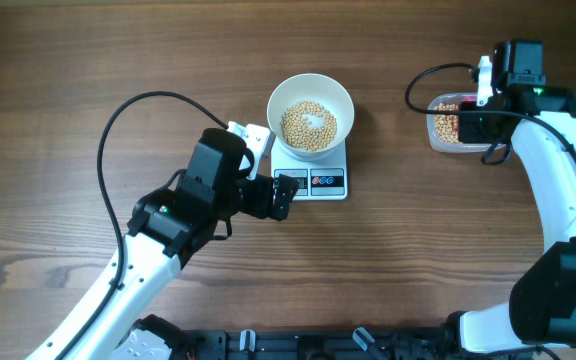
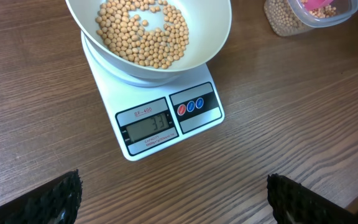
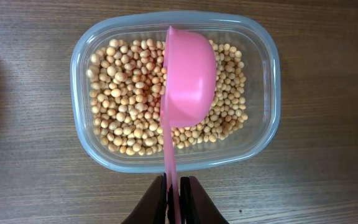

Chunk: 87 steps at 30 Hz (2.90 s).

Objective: Scoop item into bowl and weigh 150g on scale
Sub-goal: 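Hold the pink scoop above the soybean tub with the right gripper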

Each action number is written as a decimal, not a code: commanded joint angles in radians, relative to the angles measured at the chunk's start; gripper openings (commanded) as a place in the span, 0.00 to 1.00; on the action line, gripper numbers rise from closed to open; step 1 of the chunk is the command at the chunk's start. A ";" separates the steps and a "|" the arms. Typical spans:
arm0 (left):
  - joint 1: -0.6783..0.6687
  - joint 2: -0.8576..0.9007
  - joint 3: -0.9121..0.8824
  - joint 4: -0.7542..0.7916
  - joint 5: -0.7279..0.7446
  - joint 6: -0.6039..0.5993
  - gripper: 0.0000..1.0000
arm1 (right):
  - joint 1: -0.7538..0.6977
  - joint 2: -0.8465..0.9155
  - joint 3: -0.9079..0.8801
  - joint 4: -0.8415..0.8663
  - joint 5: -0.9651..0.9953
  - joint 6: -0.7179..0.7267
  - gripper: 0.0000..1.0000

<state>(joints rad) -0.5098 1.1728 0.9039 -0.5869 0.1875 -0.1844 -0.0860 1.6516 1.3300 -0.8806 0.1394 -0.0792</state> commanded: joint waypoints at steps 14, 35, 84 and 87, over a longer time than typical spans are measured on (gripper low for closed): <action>-0.004 0.002 -0.001 0.000 -0.006 0.019 1.00 | 0.000 -0.025 -0.004 -0.011 0.018 0.031 0.13; -0.004 0.002 -0.001 0.000 -0.006 0.019 1.00 | 0.000 -0.072 0.000 -0.040 0.017 0.031 0.16; -0.004 0.002 -0.001 0.000 -0.006 0.019 1.00 | 0.000 -0.089 0.026 -0.062 0.018 0.055 0.04; -0.004 0.002 -0.001 0.000 -0.006 0.019 1.00 | 0.000 -0.116 0.026 -0.055 0.018 0.052 0.04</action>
<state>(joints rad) -0.5098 1.1728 0.9039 -0.5869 0.1875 -0.1844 -0.0860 1.5944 1.3304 -0.9390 0.1394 -0.0341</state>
